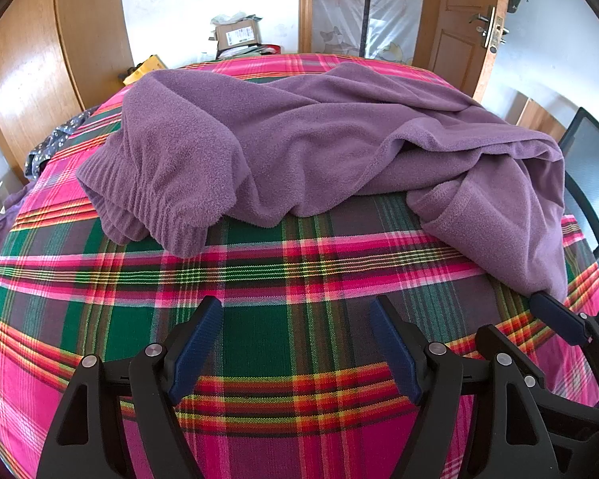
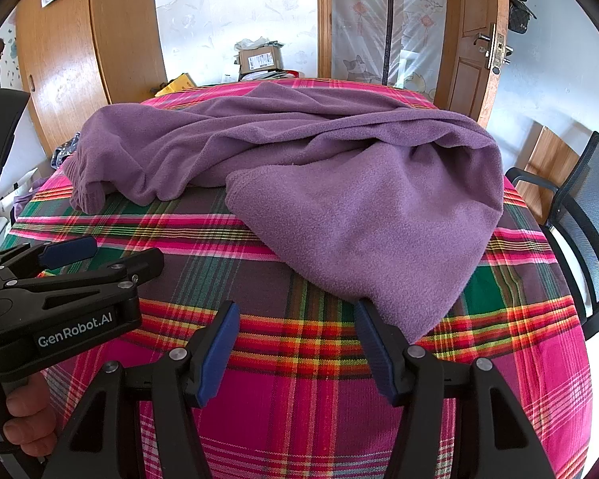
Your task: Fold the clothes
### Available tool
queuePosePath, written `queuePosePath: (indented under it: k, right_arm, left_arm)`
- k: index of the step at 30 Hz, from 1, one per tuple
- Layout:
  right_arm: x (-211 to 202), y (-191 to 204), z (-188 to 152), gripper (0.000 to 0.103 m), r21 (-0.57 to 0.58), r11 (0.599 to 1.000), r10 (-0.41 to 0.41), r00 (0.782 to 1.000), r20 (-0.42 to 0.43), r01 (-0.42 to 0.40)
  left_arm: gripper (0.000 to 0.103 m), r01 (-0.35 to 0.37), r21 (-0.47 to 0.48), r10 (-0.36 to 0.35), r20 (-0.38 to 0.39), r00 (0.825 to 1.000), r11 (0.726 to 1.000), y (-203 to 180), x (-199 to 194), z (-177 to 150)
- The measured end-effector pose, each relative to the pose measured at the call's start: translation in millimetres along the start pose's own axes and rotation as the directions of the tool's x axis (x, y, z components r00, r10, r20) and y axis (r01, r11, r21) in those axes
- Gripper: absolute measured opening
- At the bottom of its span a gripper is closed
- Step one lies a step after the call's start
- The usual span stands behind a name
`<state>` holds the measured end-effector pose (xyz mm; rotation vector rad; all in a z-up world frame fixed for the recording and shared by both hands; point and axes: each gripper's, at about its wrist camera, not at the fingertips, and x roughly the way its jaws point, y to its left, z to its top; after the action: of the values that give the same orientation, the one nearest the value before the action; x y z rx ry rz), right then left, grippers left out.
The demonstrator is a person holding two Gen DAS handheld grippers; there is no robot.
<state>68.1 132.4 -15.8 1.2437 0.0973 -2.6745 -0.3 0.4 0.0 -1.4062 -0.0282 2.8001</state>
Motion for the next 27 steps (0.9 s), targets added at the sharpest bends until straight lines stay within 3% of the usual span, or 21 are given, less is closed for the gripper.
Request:
queuePosePath:
  k: [27]
  right_arm:
    - [3.7, 5.5, -2.1, 0.069, -0.027, 1.0, 0.005, 1.0, -0.008, -0.005]
  left_arm:
    - [0.078, -0.01, -0.003, 0.01, 0.045, 0.999, 1.0, 0.1, -4.4, -15.1]
